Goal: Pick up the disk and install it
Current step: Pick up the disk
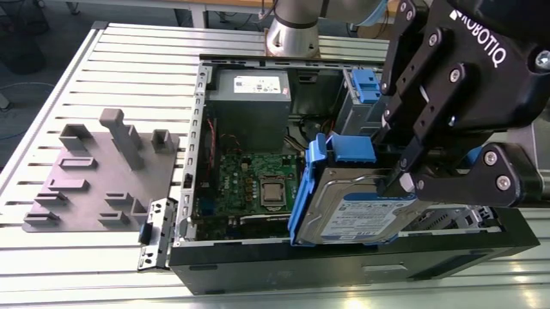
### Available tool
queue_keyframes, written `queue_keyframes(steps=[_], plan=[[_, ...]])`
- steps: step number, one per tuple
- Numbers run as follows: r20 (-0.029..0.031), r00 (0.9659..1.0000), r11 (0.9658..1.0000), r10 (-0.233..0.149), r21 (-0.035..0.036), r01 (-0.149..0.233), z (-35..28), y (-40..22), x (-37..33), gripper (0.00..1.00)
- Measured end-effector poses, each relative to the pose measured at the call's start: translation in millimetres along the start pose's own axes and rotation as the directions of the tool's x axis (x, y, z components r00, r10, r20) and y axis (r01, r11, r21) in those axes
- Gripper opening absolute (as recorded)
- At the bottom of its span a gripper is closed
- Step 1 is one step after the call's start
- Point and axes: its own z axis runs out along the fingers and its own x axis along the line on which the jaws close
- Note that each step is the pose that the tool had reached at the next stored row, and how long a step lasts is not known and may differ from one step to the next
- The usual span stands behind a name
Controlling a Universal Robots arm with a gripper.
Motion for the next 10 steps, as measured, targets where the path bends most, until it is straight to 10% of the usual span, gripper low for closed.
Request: queue_keyframes(steps=[10], plan=[[0.0,1.0,1.0,0.0,0.0,0.0,0.0,-0.1,0.9,0.35]])
